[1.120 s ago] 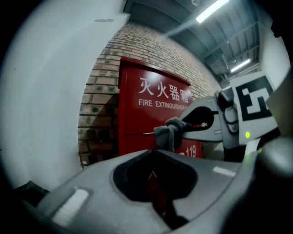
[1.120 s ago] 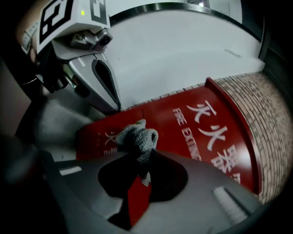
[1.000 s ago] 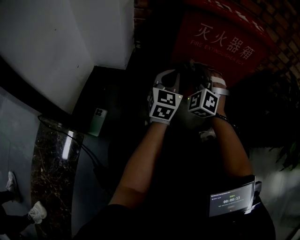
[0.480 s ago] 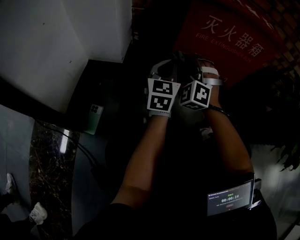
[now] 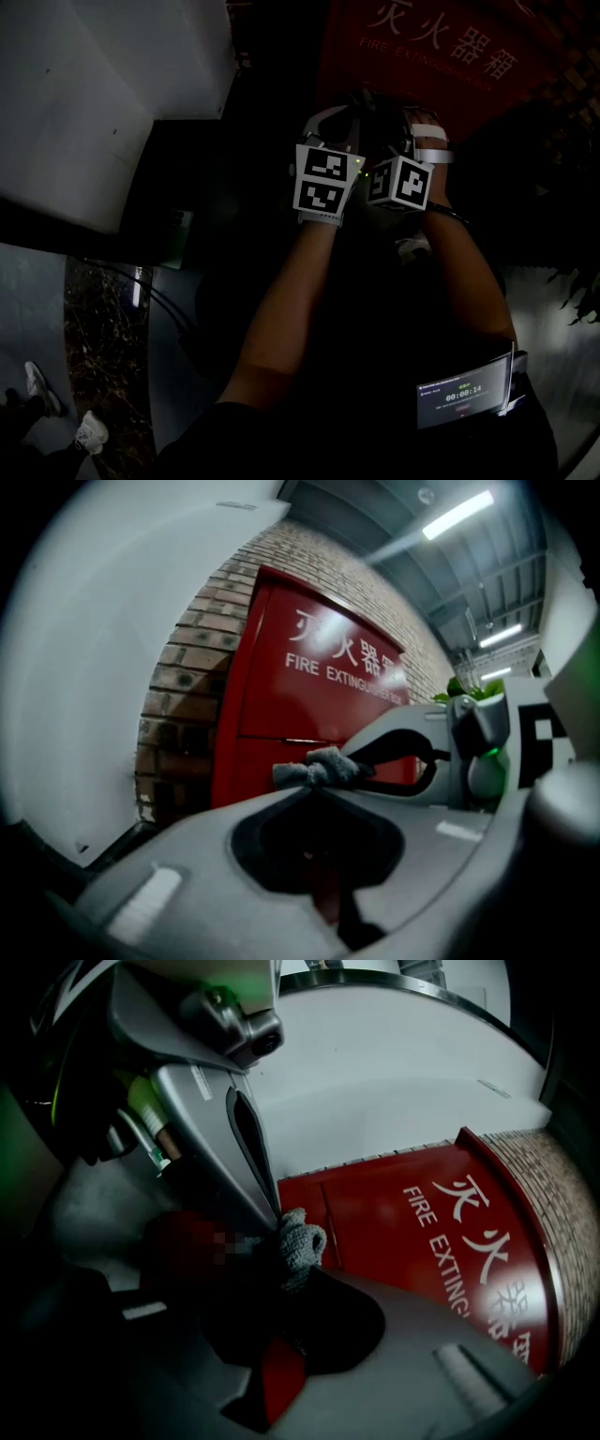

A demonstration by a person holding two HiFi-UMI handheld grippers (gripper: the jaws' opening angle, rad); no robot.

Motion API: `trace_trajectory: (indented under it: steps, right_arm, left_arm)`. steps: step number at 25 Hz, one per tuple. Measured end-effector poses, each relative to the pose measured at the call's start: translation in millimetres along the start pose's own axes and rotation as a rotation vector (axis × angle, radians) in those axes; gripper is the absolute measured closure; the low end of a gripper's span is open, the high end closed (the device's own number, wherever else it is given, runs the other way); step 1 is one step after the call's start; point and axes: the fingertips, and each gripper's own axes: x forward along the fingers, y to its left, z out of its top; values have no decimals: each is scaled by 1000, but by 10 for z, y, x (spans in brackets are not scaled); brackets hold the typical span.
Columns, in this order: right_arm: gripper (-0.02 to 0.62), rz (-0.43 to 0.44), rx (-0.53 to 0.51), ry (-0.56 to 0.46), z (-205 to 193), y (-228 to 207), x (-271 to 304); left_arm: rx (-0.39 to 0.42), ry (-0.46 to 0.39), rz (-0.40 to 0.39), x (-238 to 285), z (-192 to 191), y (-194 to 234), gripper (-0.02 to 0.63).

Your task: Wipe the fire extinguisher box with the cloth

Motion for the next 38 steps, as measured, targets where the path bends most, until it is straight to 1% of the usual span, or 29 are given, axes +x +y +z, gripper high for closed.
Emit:
trace_trajectory:
  steps: [4,8,11,14,17,22,25,26,28,30,33,35,36,38]
  right_arm:
    - [557,10,10,31,-280,-6,-106]
    - [557,10,10,69,-627,-33,-227]
    - [557,21,-2,107,-930,-18,-318]
    - [557,30,-10,149,-1226,-2,-410]
    - [557,23,-12,190,-1483,-8,-497]
    - [557,31,30,265,-1889,15,-603]
    - [557,59,16,320,-2035,99,-636]
    - [557,64,10,325,-2029,114,-643]
    - [557,61,14,305,-1880,103,-668]
    - [557,60,22,259,-1584,93,-675]
    - [557,81,45,177,-1036,141,-569]
    - [557,98,74,125,-694,205,-448]
    - [557,104,77,103,-548,238,-388]
    - [557,112,50,69,-302,289,-285]
  left_arm:
    - [60,8,-43,119,-18,-231,603]
    - [150,3,-67,205,-30,-425,603]
    - [181,-8,-85,235,-45,-525,603]
    - [194,-4,-98,235,-78,-560,603]
    - [195,-3,-85,208,-129,-509,603]
    - [148,-4,-43,160,-205,-381,603]
    - [133,-9,-23,101,-219,-278,603]
    - [113,-8,-12,64,-231,-229,603]
    - [45,-5,3,-19,-242,-148,603]
    - [-13,-1,27,-98,-259,-54,603]
    - [-68,6,77,-199,-305,106,603]
    - [-81,6,102,-264,-325,182,603]
    - [-70,5,120,-298,-334,224,603]
    - [-24,0,172,-360,-345,328,603]
